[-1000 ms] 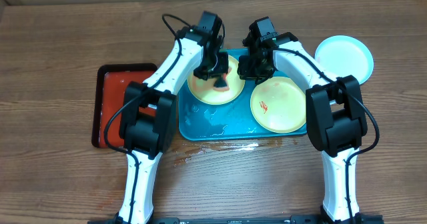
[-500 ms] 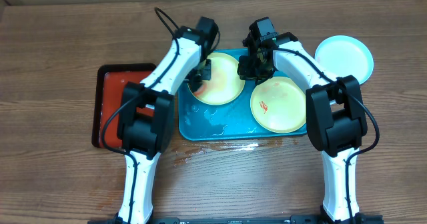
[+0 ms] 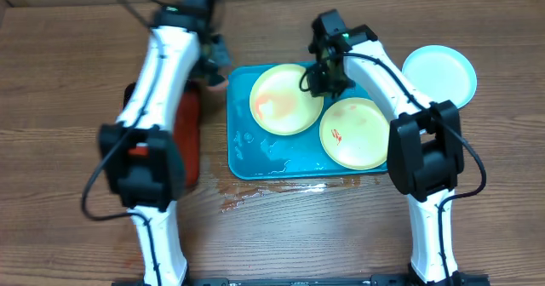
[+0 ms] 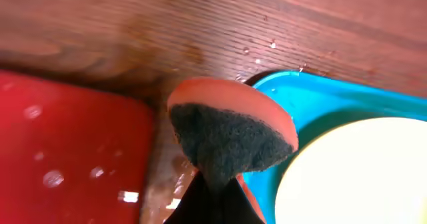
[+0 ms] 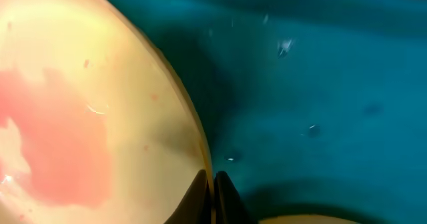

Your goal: Clean dirty plates on tray and stack at the side

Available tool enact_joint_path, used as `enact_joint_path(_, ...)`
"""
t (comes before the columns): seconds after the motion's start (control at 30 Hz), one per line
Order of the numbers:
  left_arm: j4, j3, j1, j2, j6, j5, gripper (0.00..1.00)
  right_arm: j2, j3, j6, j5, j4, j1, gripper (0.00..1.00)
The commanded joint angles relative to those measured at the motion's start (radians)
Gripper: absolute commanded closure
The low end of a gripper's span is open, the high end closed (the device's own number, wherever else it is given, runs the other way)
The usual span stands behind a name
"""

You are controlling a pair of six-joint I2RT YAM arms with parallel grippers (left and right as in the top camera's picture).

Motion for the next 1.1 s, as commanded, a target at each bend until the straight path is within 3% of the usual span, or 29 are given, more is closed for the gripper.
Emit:
enact_joint_path(0.0, -0.045, 0.027, 0.077, -0.052, -0.021, 0.135, 0.95, -0.078, 0.084, -0.076, 0.3, -0.021, 0.085, 0.96)
enact_joint_path(0.23, -0.144, 0.024, 0.183, -0.05, -0.021, 0.072, 0.96, -0.134, 0.133, -0.233, 0.857, 0.006, 0.243, 0.96)
enact_joint_path(0.33, -0.144, 0.024, 0.203, -0.05, -0.021, 0.023, 0.96, -0.135, 0.133, -0.365, 1.064, 0.052, 0.298, 0.96)
enact_joint_path(0.57, -0.145, 0.024, 0.21, -0.05, -0.019, 0.014, 0.96, -0.135, 0.133, -0.656, 1.327, 0.135, 0.383, 0.96)
enact_joint_path(0.7, -0.144, 0.024, 0.209, -0.049, -0.02, 0.008, 0.96, -0.135, 0.133, -0.729, 1.403, 0.165, 0.407, 0.96)
enact_joint_path(0.83, -0.142, 0.024, 0.205, -0.049, -0.02, 0.006, 0.96, -0.135, 0.132, -0.673, 1.353, 0.166, 0.412, 0.96)
enact_joint_path(0.93, -0.143, 0.024, 0.204, -0.049, -0.02, 0.003, 0.96, -0.135, 0.132, -0.547, 1.06, 0.122, 0.394, 0.96)
enact_joint_path(1.0, -0.143, 0.024, 0.204, -0.049, -0.013, 0.003, 0.96, -0.135, 0.132, -0.557, 0.794, 0.071, 0.356, 0.96)
enact_joint_path(1.07, -0.146, 0.024, 0.204, -0.049, -0.013, 0.003, 0.96, -0.136, 0.132, -0.537, 0.716, 0.044, 0.305, 0.96)
